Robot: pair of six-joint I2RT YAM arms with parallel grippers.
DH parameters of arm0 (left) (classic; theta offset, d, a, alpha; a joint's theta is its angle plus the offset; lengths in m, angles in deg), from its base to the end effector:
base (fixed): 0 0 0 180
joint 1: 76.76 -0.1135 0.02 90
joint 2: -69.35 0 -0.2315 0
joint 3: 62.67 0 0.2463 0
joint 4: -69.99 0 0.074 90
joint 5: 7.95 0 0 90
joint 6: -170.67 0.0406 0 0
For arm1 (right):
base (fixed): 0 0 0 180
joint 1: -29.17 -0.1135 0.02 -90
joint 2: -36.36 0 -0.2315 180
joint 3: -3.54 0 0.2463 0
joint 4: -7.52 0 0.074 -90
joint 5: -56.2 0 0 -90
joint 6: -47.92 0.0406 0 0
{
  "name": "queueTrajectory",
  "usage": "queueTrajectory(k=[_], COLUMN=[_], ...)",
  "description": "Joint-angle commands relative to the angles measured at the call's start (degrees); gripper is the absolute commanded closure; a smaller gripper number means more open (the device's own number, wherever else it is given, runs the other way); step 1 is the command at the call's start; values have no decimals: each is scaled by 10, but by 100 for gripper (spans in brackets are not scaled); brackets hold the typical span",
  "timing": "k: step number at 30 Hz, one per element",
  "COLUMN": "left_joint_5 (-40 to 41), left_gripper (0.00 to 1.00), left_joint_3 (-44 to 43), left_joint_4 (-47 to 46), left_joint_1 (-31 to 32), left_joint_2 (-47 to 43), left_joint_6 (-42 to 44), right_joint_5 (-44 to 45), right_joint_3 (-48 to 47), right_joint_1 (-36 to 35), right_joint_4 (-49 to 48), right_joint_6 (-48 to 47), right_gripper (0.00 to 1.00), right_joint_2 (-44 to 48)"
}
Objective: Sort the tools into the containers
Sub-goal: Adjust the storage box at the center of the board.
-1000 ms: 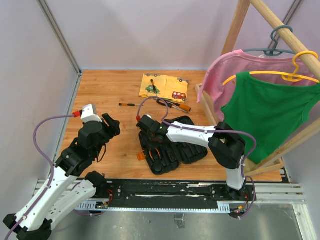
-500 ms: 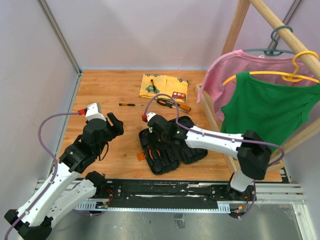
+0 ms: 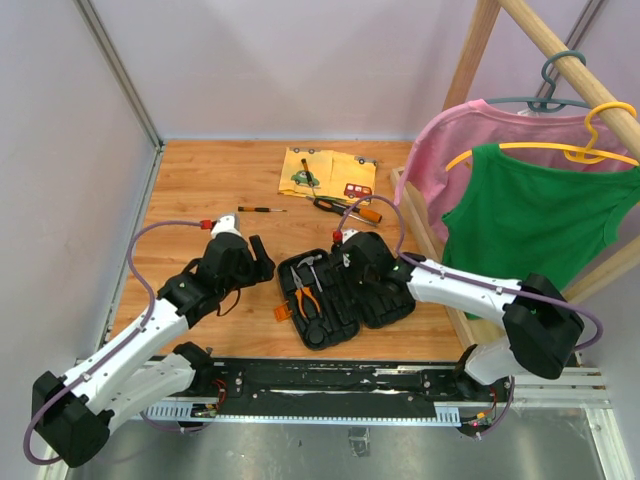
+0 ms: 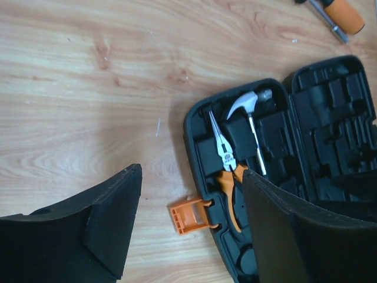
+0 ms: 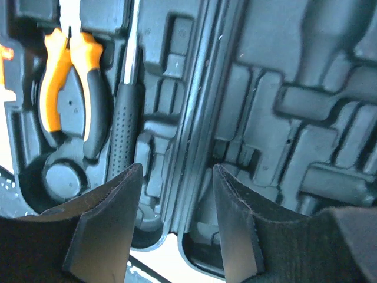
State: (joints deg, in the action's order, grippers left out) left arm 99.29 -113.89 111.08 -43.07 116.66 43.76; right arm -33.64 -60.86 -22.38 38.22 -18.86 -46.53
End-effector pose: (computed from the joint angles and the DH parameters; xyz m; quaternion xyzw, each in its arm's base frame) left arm 0.1719 -0.1002 0.2323 -0.0915 0.8833 -0.1446 0.4365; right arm 0.1865 0.2347 0.1784 -0.2289 0.9089 0.2107 0.2778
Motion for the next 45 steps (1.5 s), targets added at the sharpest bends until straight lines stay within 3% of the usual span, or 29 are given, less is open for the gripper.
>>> queueTrajectory(k=[1, 7, 17, 25, 31, 33, 45], left_joint_5=[-40, -59, -82, -77, -86, -79, 28], left_gripper=[27, 27, 27, 30, 40, 47, 71], left_joint_3=[22, 52, 91, 112, 120, 111, 52], left_joint_4=[-45, -56, -62, -64, -82, -81, -69], left_joint_1=[7, 12, 27, 42, 50, 61, 192], left_joint_2=[16, 20, 10, 10, 21, 26, 137], left_joint_6=[-25, -43, -57, -65, -65, -61, -111], right_joint_5=[-56, -81, -241, -63, -84, -93, -162], right_joint_3=[27, 42, 64, 53, 48, 40, 44], right_joint_1=[3, 3, 1, 1, -1, -5, -17], right_joint_4=[-14, -23, -134, -49, -90, -103, -230], right_joint_6=[5, 30, 50, 61, 80, 85, 184], right_gripper=[47, 47, 48, 48, 56, 60, 74], right_joint_2=[12, -6, -9, 44, 55, 48, -6])
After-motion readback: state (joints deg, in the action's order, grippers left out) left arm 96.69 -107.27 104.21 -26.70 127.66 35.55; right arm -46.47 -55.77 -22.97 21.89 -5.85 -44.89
